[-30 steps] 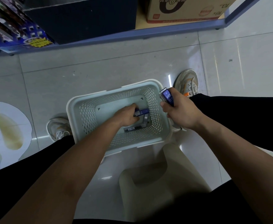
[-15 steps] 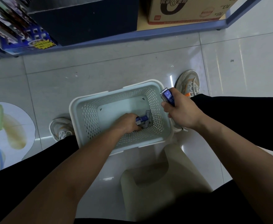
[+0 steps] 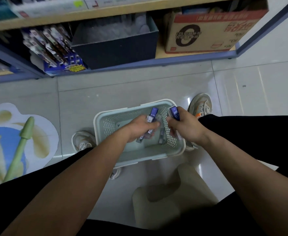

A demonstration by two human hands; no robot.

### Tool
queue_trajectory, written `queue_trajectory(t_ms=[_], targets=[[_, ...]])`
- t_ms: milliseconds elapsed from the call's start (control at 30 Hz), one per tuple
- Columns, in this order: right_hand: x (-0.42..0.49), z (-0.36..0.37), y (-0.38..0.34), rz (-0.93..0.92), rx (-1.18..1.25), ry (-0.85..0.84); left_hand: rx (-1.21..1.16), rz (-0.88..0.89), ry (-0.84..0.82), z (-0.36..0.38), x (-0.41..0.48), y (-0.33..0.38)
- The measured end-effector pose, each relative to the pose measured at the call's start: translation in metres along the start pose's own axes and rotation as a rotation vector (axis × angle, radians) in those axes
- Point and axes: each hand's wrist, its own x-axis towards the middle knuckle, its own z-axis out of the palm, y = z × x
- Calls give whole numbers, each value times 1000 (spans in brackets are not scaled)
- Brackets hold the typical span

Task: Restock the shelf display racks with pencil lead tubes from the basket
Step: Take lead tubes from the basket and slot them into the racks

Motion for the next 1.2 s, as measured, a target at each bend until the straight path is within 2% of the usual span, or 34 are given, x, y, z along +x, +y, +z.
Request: queue_trajectory(t_ms=[200,333,433,633,900,1033,1200], targets=[[-18,-6,-26,78,446,-49,-364,82,201,13,-60,33],[-24,-2,-46,118,624,-39,-424,188,406,32,-79,29],[-26,6,-52,131,698,-75,-447,232,479,43,-83,26],[-27,19,-48,33,648,-153,-527,241,516,43,-79,27],[-18,26,-39,-39,545,-40,-505,195,521,40,-73,20],[-12,31,-38,-38,578,-4,-499,162,535,37,-69,19],[-8,35,-39,-37,651,40,-383,183,557,39,-68,27]])
